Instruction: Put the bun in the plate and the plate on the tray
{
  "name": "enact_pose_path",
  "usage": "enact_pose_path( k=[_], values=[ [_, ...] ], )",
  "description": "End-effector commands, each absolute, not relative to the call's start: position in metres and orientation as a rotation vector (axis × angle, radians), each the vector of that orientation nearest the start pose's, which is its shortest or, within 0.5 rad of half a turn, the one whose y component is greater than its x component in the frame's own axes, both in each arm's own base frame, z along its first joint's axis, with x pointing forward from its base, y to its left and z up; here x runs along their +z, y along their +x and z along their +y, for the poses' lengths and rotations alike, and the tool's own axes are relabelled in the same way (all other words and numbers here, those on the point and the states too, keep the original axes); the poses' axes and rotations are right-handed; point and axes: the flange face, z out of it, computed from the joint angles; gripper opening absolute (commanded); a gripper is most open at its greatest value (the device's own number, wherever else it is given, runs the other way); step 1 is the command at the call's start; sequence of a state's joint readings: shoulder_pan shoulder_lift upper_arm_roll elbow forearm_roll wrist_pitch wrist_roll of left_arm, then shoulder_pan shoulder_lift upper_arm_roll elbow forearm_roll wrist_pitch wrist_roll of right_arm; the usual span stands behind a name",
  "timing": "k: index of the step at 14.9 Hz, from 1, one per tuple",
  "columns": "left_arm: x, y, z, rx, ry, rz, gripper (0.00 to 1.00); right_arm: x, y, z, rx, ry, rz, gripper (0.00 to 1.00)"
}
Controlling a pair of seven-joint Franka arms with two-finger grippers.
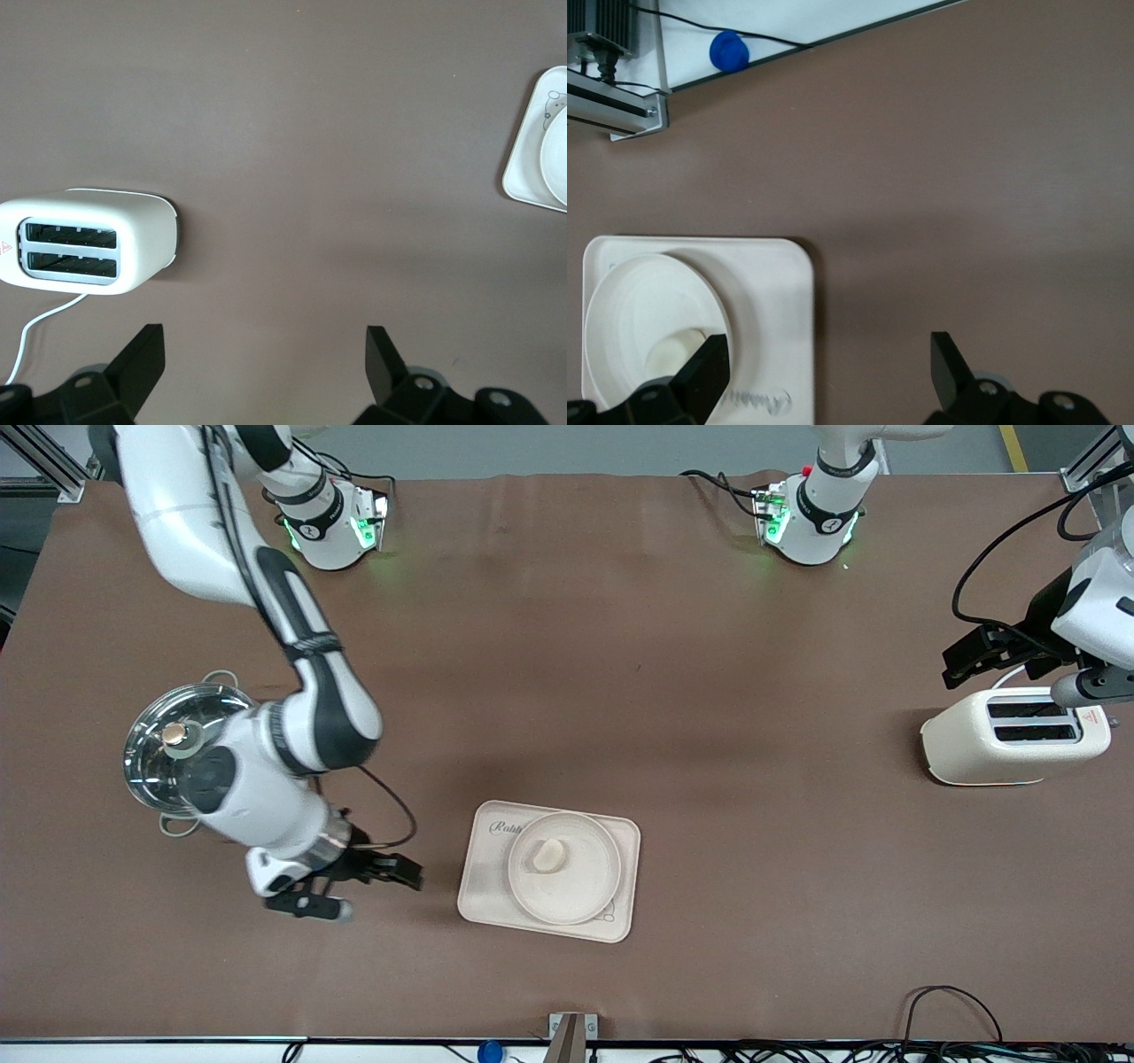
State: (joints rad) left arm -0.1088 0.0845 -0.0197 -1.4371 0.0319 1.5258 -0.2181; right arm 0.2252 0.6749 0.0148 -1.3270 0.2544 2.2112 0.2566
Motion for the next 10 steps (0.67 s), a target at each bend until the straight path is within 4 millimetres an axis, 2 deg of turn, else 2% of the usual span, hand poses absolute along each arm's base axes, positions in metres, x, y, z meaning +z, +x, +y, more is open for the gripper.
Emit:
enact_pose_path(
  k=[1,2,5,7,10],
  values=[
    [0.641,0.575,-0.076,-0.035,-3.102,-0.185,1.0,0.418,0.709,0.142,-0.148,-2.918,0.142,1.0],
    [0.64,0.573,-0.089,-0.031,-3.104,-0.164,1.0,0.441,0.699,0.128,-0.157,-2.977,0.095,1.0],
    [0.64,0.573,-0.092,-0.032,-3.101,-0.204,1.0,0.504,0.662,0.087,-0.125,-3.075,0.058,1.0],
    [0.64,0.573,-0.092,-0.032,-3.101,-0.204,1.0,0.546,0.635,0.071,-0.122,-3.088,0.027,1.0],
    [0.639,0.573,-0.093,-0.029,-3.103,-0.225,1.0,0.589,0.601,0.036,-0.129,-3.096,0.055,1.0]
  ],
)
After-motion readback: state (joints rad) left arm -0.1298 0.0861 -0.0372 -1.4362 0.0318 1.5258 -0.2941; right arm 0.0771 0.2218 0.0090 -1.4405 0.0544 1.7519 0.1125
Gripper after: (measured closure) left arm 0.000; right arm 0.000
